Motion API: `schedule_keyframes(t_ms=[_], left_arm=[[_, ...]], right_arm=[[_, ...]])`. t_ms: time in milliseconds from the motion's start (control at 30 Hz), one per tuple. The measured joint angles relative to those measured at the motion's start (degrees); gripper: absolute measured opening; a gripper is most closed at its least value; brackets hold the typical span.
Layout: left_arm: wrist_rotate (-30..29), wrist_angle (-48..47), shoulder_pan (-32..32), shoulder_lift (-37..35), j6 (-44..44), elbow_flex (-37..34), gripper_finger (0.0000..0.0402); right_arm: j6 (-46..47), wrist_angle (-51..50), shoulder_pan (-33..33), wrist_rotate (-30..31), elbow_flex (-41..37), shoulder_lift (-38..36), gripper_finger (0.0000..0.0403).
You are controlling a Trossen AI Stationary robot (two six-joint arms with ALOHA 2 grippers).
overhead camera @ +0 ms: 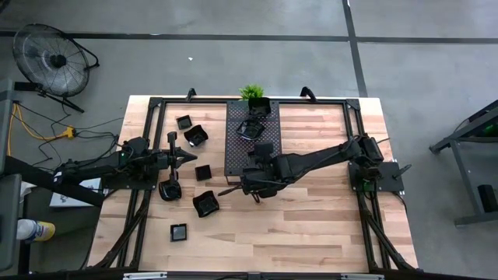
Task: Pick & Place Mini shaped plates
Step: Stack the square plate on top of the square plate on the shelf, then stack the distorted square plate on top of the distorted square plate on the shelf
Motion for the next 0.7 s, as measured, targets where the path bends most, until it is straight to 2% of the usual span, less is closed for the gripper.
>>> schedule_keyframes(t_ms=[533,700], left_arm=[[0.0,0.0,0.0,0.0,0.0,0.0,0.0001],[0.0,0.0,0.0,0.0,0.0,0.0,0.0001]], right_arm=[[0.2,-0.4,0.5,0.3,0.0,-1.4,0.0090],[3.0,-3.5,3.4,3.1,-0.1,-3.3,0.0095]])
